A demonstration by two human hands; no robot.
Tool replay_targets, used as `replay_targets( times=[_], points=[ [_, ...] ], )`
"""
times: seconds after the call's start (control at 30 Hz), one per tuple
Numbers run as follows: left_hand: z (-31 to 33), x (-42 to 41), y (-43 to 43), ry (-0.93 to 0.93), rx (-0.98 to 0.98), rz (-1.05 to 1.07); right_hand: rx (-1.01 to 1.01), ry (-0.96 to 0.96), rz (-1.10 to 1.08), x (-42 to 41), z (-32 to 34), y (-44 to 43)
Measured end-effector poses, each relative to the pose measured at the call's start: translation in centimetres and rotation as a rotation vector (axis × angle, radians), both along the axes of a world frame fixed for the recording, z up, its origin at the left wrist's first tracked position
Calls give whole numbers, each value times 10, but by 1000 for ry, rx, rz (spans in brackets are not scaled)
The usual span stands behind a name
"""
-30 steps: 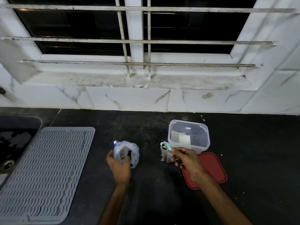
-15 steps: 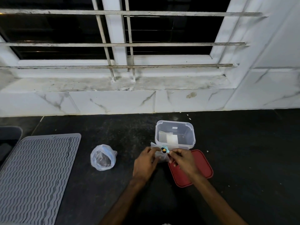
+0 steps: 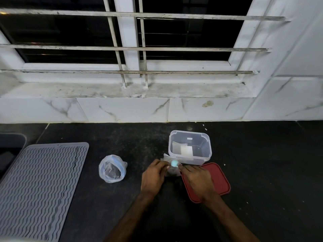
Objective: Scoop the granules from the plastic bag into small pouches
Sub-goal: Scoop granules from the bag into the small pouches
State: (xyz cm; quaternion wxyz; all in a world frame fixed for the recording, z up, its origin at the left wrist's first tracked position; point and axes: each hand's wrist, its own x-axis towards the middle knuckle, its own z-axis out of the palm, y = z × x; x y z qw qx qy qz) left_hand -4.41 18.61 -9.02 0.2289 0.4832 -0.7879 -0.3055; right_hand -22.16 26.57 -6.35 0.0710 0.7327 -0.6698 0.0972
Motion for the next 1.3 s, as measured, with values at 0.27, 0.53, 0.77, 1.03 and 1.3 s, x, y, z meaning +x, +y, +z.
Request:
replay_targets(
  times=[0.27, 0.53, 0.77, 1.03, 1.3],
  points=[
    [-5, -1, 1, -3, -5, 24, -11, -118, -49, 3, 4, 0],
    [-8, 1, 1, 15, 26, 44, -29, -208, -47, 8, -8, -1],
    [-7, -1, 3, 14, 25, 48, -53, -347, -149, 8, -5, 2],
    [-7, -3, 3, 17, 41, 63, 29, -396, -174, 6, -19, 2],
    [-12, 2, 2, 50, 18, 77, 160, -1477, -440, 7, -9, 1]
  ],
)
